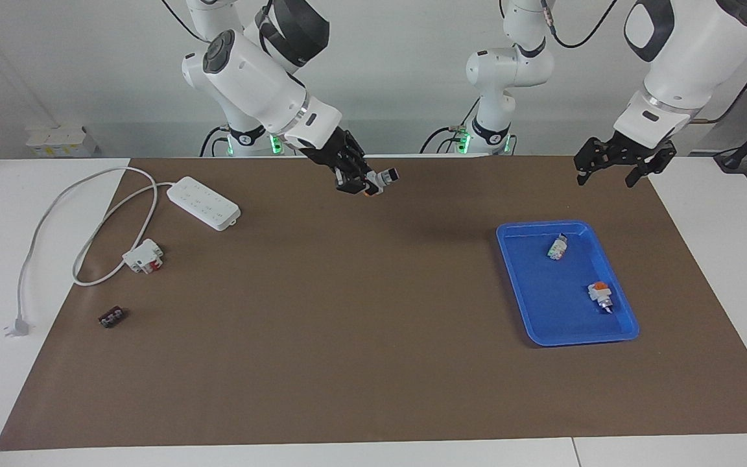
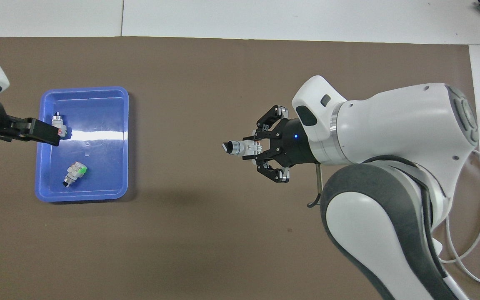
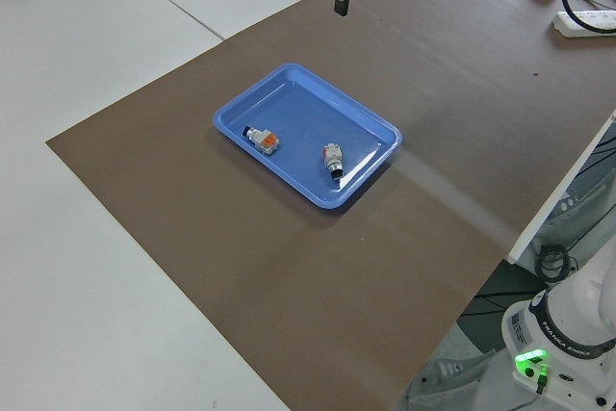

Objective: Turn and place switch with both arms
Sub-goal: 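Reach the left gripper toward the switch held by the right gripper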

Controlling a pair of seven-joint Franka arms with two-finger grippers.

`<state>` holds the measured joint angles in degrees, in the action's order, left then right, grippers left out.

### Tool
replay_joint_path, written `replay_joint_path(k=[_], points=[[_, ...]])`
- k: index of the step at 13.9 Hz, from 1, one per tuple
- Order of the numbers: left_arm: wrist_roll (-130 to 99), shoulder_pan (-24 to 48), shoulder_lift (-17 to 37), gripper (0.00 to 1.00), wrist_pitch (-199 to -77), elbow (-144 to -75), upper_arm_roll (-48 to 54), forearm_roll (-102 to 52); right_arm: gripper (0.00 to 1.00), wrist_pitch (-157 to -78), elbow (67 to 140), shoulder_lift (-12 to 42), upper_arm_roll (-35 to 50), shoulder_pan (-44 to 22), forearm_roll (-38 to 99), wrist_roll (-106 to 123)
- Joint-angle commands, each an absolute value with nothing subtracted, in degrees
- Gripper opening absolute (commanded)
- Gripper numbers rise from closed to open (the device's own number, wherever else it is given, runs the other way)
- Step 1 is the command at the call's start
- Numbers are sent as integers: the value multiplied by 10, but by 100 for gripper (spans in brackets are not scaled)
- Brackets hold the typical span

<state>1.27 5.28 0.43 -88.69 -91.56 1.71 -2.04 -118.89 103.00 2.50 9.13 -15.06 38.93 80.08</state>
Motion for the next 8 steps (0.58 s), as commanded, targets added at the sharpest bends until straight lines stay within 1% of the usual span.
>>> replay_joint_path(k=[1,3,5,8], points=[[-93,104,-34,100,-926,-979,14,-78,0,-1203,1056,4,91,-149,404,797],[-158,131,-51,99,-967,-1018,14,-149,0,-1203,1056,4,91,-149,404,796],[-214,152,-58,99,-1015,-1043,14,-239,0,-1203,1056,4,91,-149,404,797],[-253,167,-76,81,-1090,-1091,15,-385,0,-1203,1056,4,91,-149,404,796]])
